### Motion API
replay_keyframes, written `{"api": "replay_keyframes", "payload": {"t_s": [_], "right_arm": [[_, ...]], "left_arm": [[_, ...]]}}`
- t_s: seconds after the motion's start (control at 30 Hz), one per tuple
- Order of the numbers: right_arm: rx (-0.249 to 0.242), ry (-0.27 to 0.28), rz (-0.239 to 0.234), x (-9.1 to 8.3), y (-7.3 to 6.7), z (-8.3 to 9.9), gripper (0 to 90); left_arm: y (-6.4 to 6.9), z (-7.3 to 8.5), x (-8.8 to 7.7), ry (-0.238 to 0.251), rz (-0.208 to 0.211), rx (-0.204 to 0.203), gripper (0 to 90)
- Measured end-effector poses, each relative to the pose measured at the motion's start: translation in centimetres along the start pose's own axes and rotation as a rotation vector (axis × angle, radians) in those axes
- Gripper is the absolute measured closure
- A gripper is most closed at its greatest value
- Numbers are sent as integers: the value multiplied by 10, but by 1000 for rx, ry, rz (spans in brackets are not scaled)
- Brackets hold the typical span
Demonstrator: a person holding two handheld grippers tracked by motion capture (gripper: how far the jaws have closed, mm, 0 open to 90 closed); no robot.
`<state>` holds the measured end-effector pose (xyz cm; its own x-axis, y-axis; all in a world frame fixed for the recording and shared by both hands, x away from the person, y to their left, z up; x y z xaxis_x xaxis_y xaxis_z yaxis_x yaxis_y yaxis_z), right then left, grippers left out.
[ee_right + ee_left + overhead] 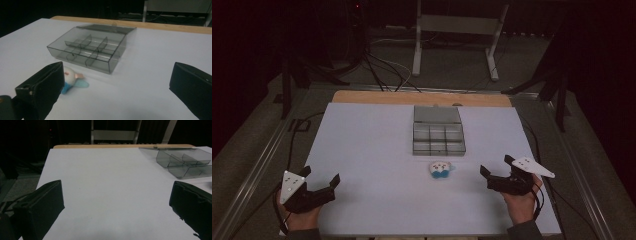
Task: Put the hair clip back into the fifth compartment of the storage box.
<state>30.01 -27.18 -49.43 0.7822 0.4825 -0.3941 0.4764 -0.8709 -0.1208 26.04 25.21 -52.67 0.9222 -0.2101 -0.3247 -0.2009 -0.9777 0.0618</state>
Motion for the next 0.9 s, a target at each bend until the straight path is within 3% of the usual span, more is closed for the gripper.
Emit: {"api": "replay_keyframes", "payload": {"t_s": [0.23,0.9], "right_arm": [[-1,-8,-4,14,-9,-8,0],[1,-64,-33,51,-35,-4,0]], "left_arm": [[-4,1,0,6,-18,-10,6],[-9,2,0,7,-41,-14,6]]}}
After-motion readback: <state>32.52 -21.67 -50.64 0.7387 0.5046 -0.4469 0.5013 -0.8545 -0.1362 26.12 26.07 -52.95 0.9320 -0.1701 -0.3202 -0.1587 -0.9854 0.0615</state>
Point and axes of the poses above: each handheld gripper's, and its own axes: x roughly forward along the jaws, z roughly out of its underside, y roughly to its right, the point moved 6 cm from there along x, roughly forward along the jaws, and after that the axes turned 4 degrees about -z, right-handed, at the moved point
